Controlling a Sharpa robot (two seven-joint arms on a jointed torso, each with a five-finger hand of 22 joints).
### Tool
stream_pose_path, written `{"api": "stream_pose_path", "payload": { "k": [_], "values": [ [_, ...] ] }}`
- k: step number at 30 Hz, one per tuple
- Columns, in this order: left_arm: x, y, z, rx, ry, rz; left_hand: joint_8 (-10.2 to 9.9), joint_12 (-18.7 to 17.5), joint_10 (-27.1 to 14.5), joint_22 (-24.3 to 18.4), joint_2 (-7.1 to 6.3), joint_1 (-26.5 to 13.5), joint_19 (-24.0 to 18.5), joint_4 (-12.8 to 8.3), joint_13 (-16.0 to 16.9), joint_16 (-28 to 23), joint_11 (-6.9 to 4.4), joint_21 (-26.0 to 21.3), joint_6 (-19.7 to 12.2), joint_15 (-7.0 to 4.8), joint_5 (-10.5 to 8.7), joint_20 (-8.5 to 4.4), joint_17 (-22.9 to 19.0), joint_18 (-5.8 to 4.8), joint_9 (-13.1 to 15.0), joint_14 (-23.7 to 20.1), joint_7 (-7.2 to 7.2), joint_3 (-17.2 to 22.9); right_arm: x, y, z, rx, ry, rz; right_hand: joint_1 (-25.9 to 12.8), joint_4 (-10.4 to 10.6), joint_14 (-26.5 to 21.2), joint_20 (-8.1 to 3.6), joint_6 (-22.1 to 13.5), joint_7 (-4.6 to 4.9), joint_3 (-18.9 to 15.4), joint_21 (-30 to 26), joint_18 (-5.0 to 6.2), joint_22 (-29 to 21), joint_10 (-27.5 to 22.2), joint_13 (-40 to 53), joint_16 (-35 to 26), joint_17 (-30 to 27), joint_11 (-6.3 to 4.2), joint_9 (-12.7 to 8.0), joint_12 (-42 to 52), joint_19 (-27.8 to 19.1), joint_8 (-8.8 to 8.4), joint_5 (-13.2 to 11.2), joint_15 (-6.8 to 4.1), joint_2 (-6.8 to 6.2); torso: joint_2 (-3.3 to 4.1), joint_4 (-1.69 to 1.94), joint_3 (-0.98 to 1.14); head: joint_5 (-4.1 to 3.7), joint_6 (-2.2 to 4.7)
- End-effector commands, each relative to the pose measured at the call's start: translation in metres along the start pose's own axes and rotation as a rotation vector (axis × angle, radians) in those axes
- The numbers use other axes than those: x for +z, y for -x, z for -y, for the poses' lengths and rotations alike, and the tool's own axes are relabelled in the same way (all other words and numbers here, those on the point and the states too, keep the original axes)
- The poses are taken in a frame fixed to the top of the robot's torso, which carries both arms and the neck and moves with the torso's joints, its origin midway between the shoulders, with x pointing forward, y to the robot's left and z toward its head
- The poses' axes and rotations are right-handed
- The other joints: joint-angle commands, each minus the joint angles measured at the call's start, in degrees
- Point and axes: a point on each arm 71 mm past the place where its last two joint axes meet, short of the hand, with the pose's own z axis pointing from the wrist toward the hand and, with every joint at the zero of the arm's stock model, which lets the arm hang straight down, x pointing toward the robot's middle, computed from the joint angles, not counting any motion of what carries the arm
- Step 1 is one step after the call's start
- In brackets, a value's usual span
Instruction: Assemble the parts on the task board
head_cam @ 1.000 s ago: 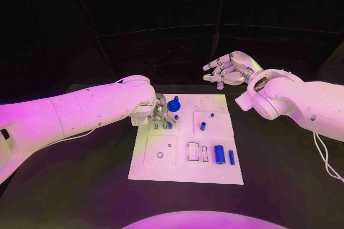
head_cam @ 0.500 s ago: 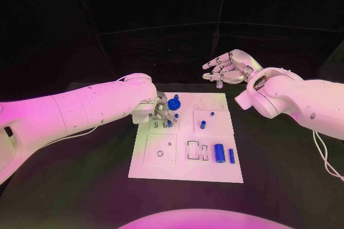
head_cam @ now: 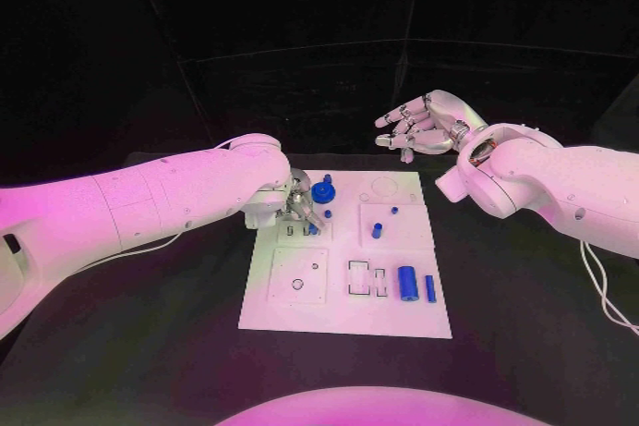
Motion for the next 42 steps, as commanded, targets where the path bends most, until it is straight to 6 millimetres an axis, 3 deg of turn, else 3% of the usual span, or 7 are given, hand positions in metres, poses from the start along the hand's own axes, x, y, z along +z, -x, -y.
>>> {"api": "stream_pose_path", "payload": {
  "k": [1, 4, 8, 12, 18, 26, 42],
  "values": [
    [0.000, -0.001, 0.000, -0.002, -0.024, 0.007, -0.54, -0.61, -0.44, 2.82, 0.19, 2.74, 2.01, -4.32, -0.40, 0.18, 0.14, 0.11, -0.67, -0.22, 1.56, -0.39, 15.09, -1.07, 0.10, 6.16, 0.28, 6.17, 0.001, 0.000, -0.002, -0.002, 0.008, -0.007, -0.39, 0.30, 0.46, 0.00, 0.27, -0.02, -0.03, -0.21, 0.27, -0.09, 0.06, -0.07, -0.19, -0.09, -0.12, -0.01, -0.15, -0.22, 0.26, 0.24, 0.01, -0.24, -0.01, 0.04, 0.03, 0.05, -0.07],
    [-0.001, 0.000, -0.001, -0.012, -0.036, 0.020, -0.65, -1.14, -0.31, 2.86, -2.27, 0.57, 1.98, -5.60, -0.78, 0.18, 0.36, 0.06, -0.75, 0.13, 2.08, 0.04, 15.09, -1.07, 0.43, 6.16, 0.74, 13.09, 0.001, 0.000, -0.002, -0.002, 0.007, -0.007, -0.39, 0.30, 0.46, 0.00, 0.27, -0.02, -0.03, -0.21, 0.27, -0.09, 0.06, -0.07, -0.19, -0.09, -0.12, -0.01, -0.15, -0.22, 0.26, 0.24, 0.01, -0.24, -0.01, 0.06, 0.03, 0.06, -0.12],
    [-0.002, 0.001, -0.003, -0.032, -0.054, 0.045, 0.07, -1.40, 0.09, 2.91, -6.82, -5.50, 1.94, -6.92, -1.01, 0.18, 0.31, -0.05, -0.50, 0.27, 1.99, 0.34, 15.09, -1.06, 1.63, 6.16, 1.13, 26.92, 0.001, 0.000, -0.001, -0.003, 0.006, -0.008, -0.39, 0.30, 0.46, 0.00, 0.27, -0.02, -0.03, -0.21, 0.27, -0.09, 0.06, -0.07, -0.19, -0.09, -0.12, -0.01, -0.15, -0.22, 0.26, 0.24, 0.01, -0.24, -0.02, 0.08, 0.02, 0.14, -0.17],
    [-0.006, 0.002, -0.008, -0.059, -0.070, 0.070, 0.85, -1.48, 0.33, 2.89, -9.94, -9.31, 1.93, -7.90, -1.16, 0.18, 0.52, -0.17, -0.76, 0.25, 1.65, 0.27, 15.09, -1.00, 2.72, 6.16, 1.05, 33.88, 0.002, 0.001, 0.000, -0.003, 0.004, -0.008, -0.43, 0.35, 0.47, 0.00, 0.27, -0.01, -0.04, -0.27, 0.26, -0.13, 0.05, -0.12, -0.25, -0.09, -0.11, -0.01, -0.16, -0.22, 0.28, 0.28, 0.02, -0.24, -0.04, 0.05, 0.05, 0.23, -0.22],
    [-0.013, 0.002, -0.017, -0.099, -0.086, 0.112, 1.73, -1.36, 0.66, 3.01, -11.06, -11.54, 1.98, -8.74, -1.11, 0.18, 0.51, -0.20, -0.86, 0.23, 1.57, 0.22, 15.09, -1.02, 3.77, 6.16, 0.69, 38.47, 0.002, 0.001, 0.000, -0.004, 0.001, -0.009, -0.52, 0.42, 0.48, 0.01, 0.28, 0.00, -0.07, -0.36, 0.26, -0.18, 0.02, -0.18, -0.34, -0.09, -0.09, -0.01, -0.18, -0.22, 0.29, 0.30, 0.03, -0.26, -0.01, 0.12, 0.08, 0.31, -0.13],
    [-0.019, -0.001, -0.030, -0.143, -0.110, 0.174, 1.98, -1.24, 0.81, 3.03, -11.46, -12.05, 2.00, -8.93, -1.02, 0.18, 0.48, -0.21, -0.81, 0.21, 1.49, 0.17, 15.09, -1.01, 4.03, 6.16, 0.67, 39.21, 0.001, 0.002, 0.002, -0.005, -0.004, -0.009, -0.70, 0.59, 0.52, 0.03, 0.28, 0.01, -0.13, -0.51, 0.25, -0.26, 0.02, -0.27, -0.49, -0.08, -0.07, -0.01, -0.18, -0.20, 0.32, 0.32, 0.05, -0.25, -0.04, 0.30, 0.08, 0.42, -0.34],
    [-0.009, -0.013, -0.040, -0.178, -0.086, 0.214, 2.13, -1.15, 0.94, 3.21, -11.57, -12.35, 2.06, -8.93, -0.95, 0.18, 0.43, -0.12, -0.71, 0.17, 1.48, 0.15, 15.09, -1.05, 4.17, 6.16, 0.61, 39.65, 0.001, 0.003, 0.003, -0.006, -0.005, -0.010, -0.78, 0.67, 0.53, 0.04, 0.26, 0.01, -0.16, -0.59, 0.25, -0.31, 0.00, -0.33, -0.58, -0.07, -0.06, -0.02, -0.19, -0.20, 0.33, 0.33, 0.06, -0.26, 0.10, -0.04, 0.00, 1.04, -0.38]
  ]
}}
